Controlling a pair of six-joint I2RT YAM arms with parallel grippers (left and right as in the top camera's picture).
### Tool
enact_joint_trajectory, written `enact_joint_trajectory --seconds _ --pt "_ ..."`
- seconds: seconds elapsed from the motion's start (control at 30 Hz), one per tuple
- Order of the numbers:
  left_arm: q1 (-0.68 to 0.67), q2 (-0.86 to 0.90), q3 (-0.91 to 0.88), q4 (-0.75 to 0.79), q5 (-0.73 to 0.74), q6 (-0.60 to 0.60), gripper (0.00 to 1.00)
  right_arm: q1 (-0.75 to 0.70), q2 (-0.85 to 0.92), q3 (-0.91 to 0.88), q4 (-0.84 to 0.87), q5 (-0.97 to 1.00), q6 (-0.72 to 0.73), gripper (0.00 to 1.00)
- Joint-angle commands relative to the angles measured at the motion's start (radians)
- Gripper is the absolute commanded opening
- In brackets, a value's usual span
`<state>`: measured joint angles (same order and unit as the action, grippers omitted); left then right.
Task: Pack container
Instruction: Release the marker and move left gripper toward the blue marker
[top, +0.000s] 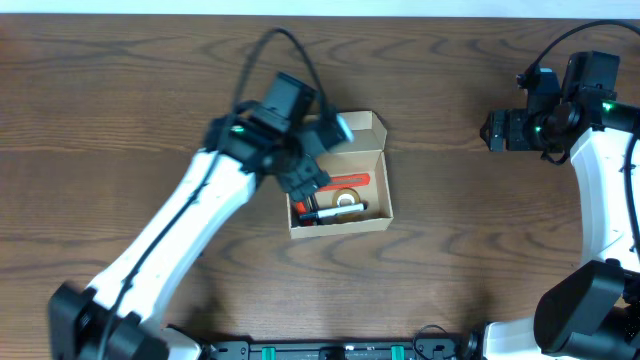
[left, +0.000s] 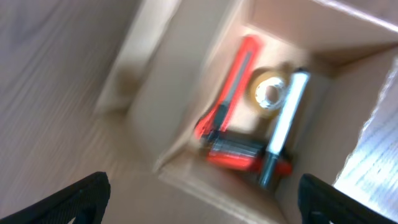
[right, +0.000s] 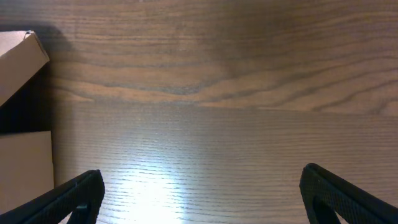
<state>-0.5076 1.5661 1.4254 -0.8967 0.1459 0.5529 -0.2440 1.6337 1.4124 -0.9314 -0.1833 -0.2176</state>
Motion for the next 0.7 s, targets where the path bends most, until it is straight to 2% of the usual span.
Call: enact_joint_trajectory --seconds 0.0,0.17,0.33,0.4,0.47,0.67 --pt "0.101 -0.031 0.012 -0.092 -0.15 -0.239 0.95 -0.005 0.008 -0.003 -0.006 -0.008 0.011 0.94" --pt "0.329 -0.037 0.003 -0.224 -0.153 -0.441 0.95 -0.005 0.008 -0.003 -0.011 -0.009 0.011 0.94" --pt "0.5 -0.105 -0.111 -0.157 -0.203 -0.684 0.95 -0.004 0.008 -0.003 -0.011 -0.009 0.011 0.94" --pt "0.533 -0.177 -0.235 -0.07 -0.206 -0.752 0.95 -0.004 0.008 -0.003 -0.011 -0.01 0.011 0.94" --pt "0.537 -0.227 -0.339 0.002 -0.205 -0.76 0.95 -0.004 0.008 -0.003 -0.011 -0.027 0.011 0.94" --pt "0.537 -0.235 -0.517 0.078 -0.232 -0.911 0.95 -0.003 0.008 -0.003 -0.008 -0.036 0.011 0.94"
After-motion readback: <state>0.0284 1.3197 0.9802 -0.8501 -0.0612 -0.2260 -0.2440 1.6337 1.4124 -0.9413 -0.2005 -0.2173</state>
